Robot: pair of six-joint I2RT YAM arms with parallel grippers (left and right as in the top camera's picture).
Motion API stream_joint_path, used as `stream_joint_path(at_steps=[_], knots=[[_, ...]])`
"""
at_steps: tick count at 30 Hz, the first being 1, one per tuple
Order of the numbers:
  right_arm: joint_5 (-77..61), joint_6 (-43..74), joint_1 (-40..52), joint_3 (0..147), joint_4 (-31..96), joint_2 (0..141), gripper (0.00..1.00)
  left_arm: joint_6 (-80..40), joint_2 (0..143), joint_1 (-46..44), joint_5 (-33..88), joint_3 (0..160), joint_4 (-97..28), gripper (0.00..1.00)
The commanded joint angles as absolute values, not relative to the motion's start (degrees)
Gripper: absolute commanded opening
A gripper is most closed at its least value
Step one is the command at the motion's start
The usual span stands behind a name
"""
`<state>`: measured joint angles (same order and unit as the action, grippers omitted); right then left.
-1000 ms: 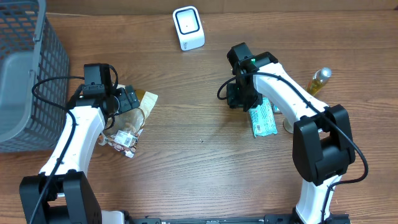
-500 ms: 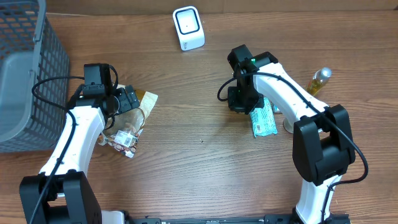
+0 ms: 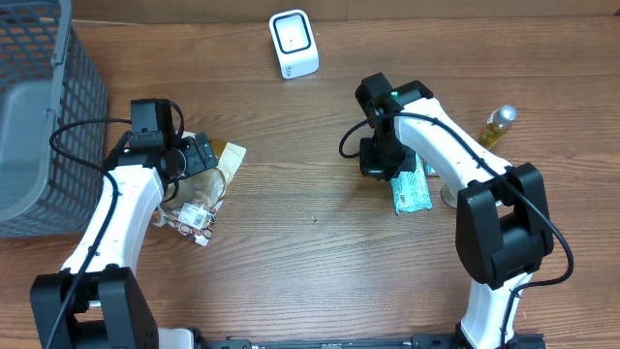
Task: Scan the item barcode
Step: 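Set the wipe pack down and open the right gripper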
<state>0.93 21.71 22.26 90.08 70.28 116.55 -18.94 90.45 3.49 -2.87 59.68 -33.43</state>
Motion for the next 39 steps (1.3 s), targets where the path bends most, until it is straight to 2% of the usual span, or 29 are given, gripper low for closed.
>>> stream_joint_path(at_steps=[1,13,25,31,39], knots=[[2.48,22.79,22.55,89.82,70.61,116.51,0.04,-17.78,91.07,3.68,-3.57,59.94,-33.43,1.00],[4.58,22.76,22.24,79.31,60.53,116.51,0.04,-17.78,91.07,3.68,-3.57,59.94,-33.43,1.00],[10.48,23.00,22.09,78.59,60.95,116.51,0.06,-17.78,91.07,3.68,-3.57,59.94,-33.43,0.99],[7.42,24.05,22.11,78.59,60.62,116.51,0.13,-17.78,91.07,3.68,-3.57,59.94,-33.43,1.00],[-5.63,24.03,22.17,76.60,56.16,116.51,0.25,-17.78,91.07,3.68,-3.57,59.94,-33.43,0.99]])
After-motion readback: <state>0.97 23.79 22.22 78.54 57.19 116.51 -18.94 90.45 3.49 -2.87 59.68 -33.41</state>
